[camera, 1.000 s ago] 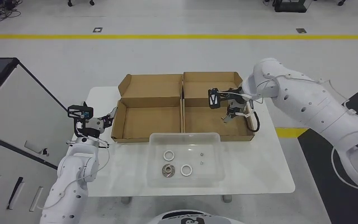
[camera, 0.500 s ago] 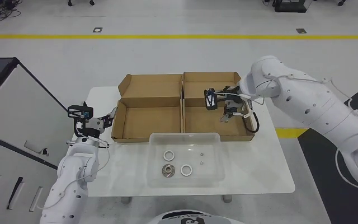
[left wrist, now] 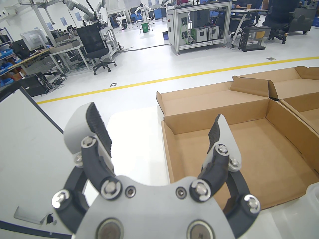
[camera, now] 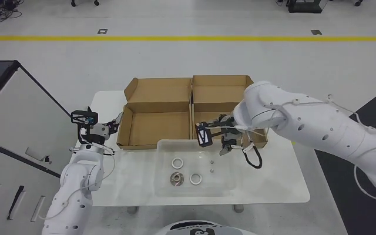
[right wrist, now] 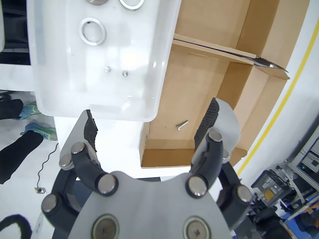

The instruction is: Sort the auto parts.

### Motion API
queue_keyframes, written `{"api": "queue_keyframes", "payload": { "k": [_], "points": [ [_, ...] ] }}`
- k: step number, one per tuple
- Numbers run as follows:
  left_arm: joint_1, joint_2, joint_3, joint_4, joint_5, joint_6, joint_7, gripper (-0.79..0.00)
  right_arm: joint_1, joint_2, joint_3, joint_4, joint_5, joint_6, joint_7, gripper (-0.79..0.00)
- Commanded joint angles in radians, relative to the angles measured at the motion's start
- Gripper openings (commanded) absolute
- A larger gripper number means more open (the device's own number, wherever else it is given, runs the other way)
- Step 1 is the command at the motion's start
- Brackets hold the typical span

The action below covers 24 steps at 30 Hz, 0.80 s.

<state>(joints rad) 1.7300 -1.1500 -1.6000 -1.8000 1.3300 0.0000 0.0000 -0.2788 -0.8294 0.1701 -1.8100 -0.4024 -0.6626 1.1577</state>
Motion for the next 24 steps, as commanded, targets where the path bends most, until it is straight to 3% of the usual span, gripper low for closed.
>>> {"api": "queue_keyframes", "payload": {
  "k": [1,6,8,9,24],
  "points": [
    [0.0,0.0,0.0,0.0,0.0,0.0,0.0,0.0,-0.009,-0.001,0.0,-0.026,0.02,0.034,0.034,0.0],
    [0.0,0.0,0.0,0.0,0.0,0.0,0.0,0.0,-0.037,-0.008,0.0,-0.046,0.048,0.091,0.091,-0.209],
    [0.0,0.0,0.0,0.0,0.0,0.0,0.0,0.0,-0.053,-0.014,0.0,-0.04,0.047,0.106,0.106,-0.354],
    [0.0,0.0,0.0,0.0,0.0,0.0,0.0,0.0,-0.063,-0.018,0.0,-0.04,0.042,0.114,0.114,-0.385],
    [0.0,0.0,0.0,0.0,0.0,0.0,0.0,0.0,-0.166,-0.09,0.0,0.023,-0.004,0.133,0.133,-0.431]
  ]
}}
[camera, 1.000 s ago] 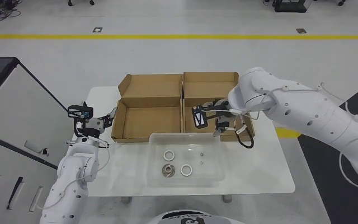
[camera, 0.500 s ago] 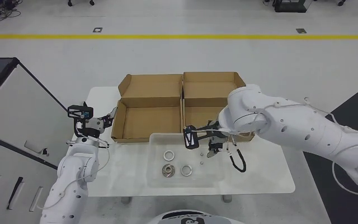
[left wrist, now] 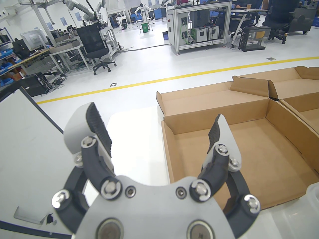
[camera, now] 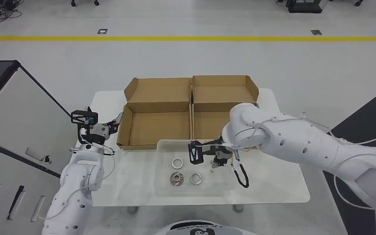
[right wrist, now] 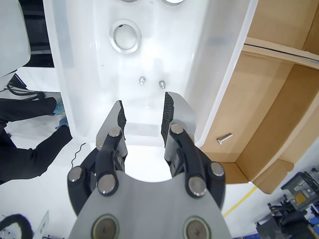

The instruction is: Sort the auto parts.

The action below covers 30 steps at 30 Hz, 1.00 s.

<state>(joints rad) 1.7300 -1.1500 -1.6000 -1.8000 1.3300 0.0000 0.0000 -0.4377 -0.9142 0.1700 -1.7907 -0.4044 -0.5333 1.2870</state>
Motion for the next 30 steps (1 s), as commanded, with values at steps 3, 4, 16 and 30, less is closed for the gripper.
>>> {"api": "queue_keyframes", "payload": {
  "k": [3,4,16,30],
  "points": [
    [0.0,0.0,0.0,0.0,0.0,0.0,0.0,0.0,-0.029,-0.022,0.0,0.015,-0.013,0.02,0.02,-0.431],
    [0.0,0.0,0.0,0.0,0.0,0.0,0.0,0.0,-0.035,-0.027,0.0,0.021,-0.011,0.025,0.025,-0.431],
    [0.0,0.0,0.0,0.0,0.0,0.0,0.0,0.0,-0.072,-0.064,0.0,0.062,0.003,0.117,0.117,-0.437],
    [0.0,0.0,0.0,0.0,0.0,0.0,0.0,0.0,-0.091,-0.093,0.0,0.09,0.018,0.158,0.132,-0.422]
  ]
}}
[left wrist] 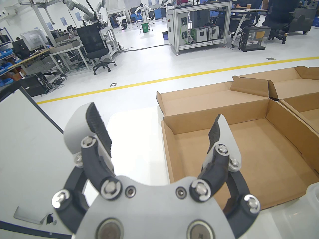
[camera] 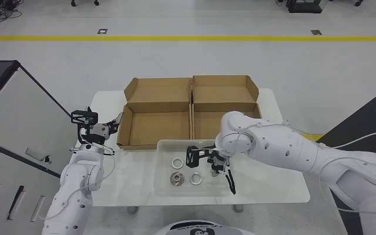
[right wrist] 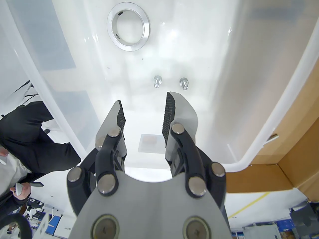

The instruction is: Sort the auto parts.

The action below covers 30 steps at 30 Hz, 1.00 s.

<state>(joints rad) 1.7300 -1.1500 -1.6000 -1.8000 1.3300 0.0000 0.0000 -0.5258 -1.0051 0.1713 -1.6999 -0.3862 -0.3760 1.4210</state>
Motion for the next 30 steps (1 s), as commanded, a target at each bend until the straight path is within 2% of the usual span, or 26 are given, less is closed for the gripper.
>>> {"api": "queue_keyframes", "payload": {
  "k": [1,15,30],
  "points": [
    [0.0,0.0,0.0,0.0,0.0,0.0,0.0,0.0,-0.007,-0.006,-0.001,0.0,-0.004,0.002,-0.002,-0.422],
    [0.0,0.0,0.0,0.0,0.0,0.0,0.0,0.0,-0.045,-0.05,-0.001,0.05,-0.045,0.013,0.008,-0.428],
    [0.0,0.0,0.0,0.0,0.0,0.0,0.0,0.0,-0.071,-0.06,0.01,0.069,-0.08,0.028,0.027,-0.44]
  ]
}}
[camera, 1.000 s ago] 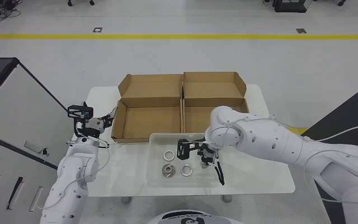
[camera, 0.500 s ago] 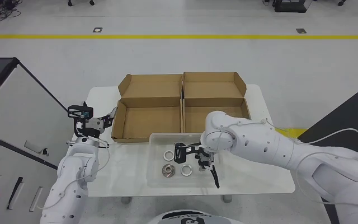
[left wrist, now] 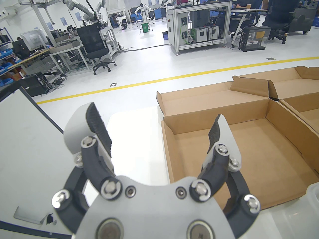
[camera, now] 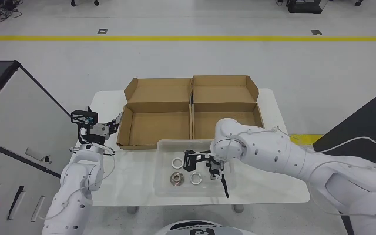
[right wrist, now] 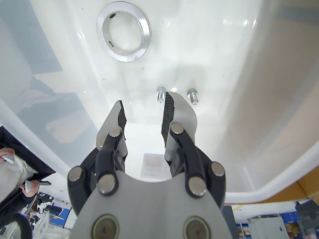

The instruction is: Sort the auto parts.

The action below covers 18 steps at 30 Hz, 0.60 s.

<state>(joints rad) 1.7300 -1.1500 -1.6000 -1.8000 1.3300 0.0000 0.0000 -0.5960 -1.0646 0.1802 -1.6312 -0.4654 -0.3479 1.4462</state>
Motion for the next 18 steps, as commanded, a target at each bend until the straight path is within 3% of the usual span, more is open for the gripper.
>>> {"api": "queue_keyframes", "payload": {
  "k": [1,18],
  "points": [
    [0.0,0.0,0.0,0.0,0.0,0.0,0.0,0.0,-0.002,-0.001,0.002,0.001,-0.004,-0.001,0.002,-0.443],
    [0.0,0.0,0.0,0.0,0.0,0.0,0.0,0.0,-0.031,-0.01,0.018,0.029,-0.032,-0.009,-0.001,-0.462]
  ]
}}
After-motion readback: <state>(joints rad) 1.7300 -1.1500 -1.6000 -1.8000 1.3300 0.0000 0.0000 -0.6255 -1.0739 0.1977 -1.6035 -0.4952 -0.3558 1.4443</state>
